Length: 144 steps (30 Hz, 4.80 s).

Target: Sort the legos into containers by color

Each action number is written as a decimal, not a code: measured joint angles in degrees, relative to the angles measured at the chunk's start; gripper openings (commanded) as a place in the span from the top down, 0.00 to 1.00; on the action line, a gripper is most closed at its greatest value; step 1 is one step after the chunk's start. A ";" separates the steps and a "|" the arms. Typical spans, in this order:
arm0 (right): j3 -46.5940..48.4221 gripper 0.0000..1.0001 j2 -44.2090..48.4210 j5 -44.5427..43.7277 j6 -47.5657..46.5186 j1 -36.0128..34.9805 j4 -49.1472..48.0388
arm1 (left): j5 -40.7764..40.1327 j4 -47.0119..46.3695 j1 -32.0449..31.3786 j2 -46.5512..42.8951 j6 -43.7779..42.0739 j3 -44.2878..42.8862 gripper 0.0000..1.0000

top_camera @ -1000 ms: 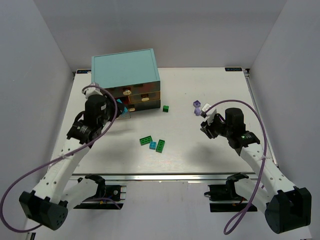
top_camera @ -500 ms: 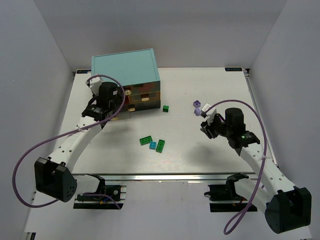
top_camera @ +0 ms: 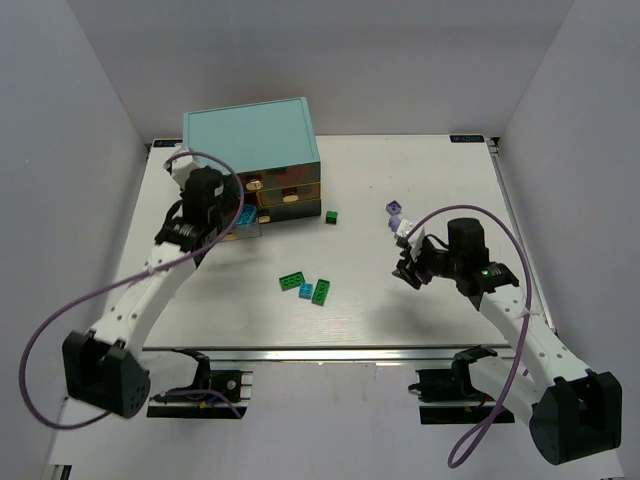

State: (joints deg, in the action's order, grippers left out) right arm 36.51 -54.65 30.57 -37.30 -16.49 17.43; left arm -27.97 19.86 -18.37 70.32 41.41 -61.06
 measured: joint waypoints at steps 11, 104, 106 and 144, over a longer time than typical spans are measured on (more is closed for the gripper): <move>1.38 0.34 -3.52 12.22 -16.04 -9.42 3.50 | 27.45 -16.85 0.00 -23.34 -20.65 21.68 0.21; 39.76 0.44 -57.51 -21.68 -53.18 -46.49 11.54 | 10.51 -15.10 0.00 -43.36 -28.30 22.45 0.18; 39.76 0.44 -57.51 -22.08 -53.31 -46.53 11.45 | 10.51 -15.13 0.00 -43.39 -28.30 22.45 0.18; 55.17 0.97 -51.28 -31.19 -30.14 -49.22 1.64 | -3.28 -16.06 0.00 -52.72 -27.34 26.10 0.18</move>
State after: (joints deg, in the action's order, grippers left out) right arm 91.68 -105.93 -0.62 -67.44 -65.71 19.07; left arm -31.24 3.79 -18.37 17.61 14.06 -34.96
